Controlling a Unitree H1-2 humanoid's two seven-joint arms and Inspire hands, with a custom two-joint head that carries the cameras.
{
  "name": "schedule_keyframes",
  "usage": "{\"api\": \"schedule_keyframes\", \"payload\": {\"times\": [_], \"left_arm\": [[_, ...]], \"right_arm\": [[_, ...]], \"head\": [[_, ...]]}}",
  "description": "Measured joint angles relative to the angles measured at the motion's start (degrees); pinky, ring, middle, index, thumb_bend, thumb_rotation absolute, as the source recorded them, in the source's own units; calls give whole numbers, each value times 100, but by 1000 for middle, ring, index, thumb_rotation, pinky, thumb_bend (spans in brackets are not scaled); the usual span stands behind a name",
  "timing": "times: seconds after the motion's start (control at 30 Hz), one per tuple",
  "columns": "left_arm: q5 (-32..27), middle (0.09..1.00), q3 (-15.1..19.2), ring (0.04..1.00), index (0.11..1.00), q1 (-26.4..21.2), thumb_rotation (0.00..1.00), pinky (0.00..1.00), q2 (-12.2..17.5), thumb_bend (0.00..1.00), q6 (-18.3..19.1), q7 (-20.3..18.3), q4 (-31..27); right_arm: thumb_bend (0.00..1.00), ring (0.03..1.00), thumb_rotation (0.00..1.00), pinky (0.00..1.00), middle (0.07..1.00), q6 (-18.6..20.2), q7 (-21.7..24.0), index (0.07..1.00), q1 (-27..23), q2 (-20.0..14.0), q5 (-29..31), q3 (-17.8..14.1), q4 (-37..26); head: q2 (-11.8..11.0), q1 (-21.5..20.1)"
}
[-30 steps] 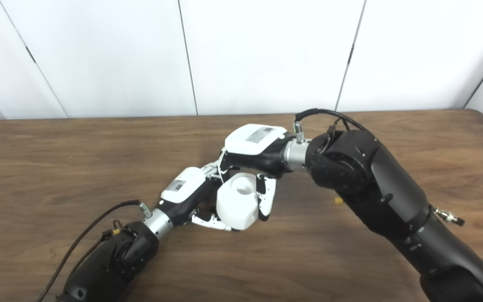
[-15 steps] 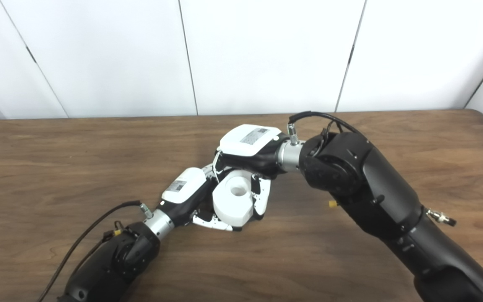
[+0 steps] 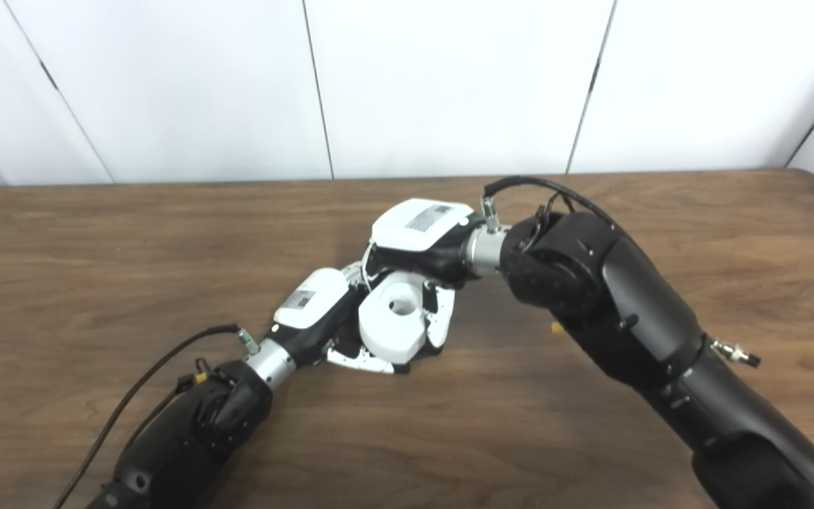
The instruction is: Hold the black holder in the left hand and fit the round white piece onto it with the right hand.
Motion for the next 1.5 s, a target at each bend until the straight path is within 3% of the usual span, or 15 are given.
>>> {"api": "schedule_keyframes", "payload": {"times": [0.53,0.57,0.6,0.63,0.7,0.77,1.5], "left_arm": [[-41,918,-11,973,481,59,65,941,4,525,120,3,-82],[-41,917,-12,974,481,59,64,942,4,525,119,4,-82],[-42,915,-13,976,481,59,65,943,4,525,119,5,-82],[-42,911,-16,975,481,58,65,943,4,525,119,7,-82],[-41,908,-27,969,481,53,65,940,3,525,118,11,-82],[-41,908,-40,968,481,48,66,940,2,525,116,17,-84],[-76,915,-71,965,481,30,66,948,4,525,134,9,-90]], "right_arm": [[526,903,148,926,815,-197,-88,481,-47,70,-23,104,242],[598,901,161,919,824,-199,-91,526,-47,70,-26,108,242],[739,899,185,907,840,-198,-95,613,-46,70,-27,110,241],[837,907,206,906,884,-179,-95,752,-42,70,-21,104,233],[938,932,231,910,957,-113,-93,928,-4,70,-18,85,231],[970,941,238,907,987,-48,-105,982,89,86,-21,60,194],[977,916,219,881,954,-116,-207,1000,184,76,107,-32,110]], "head": [[62,-9],[62,-9],[62,-9],[62,-9],[62,-9],[62,-9],[114,-44]]}}
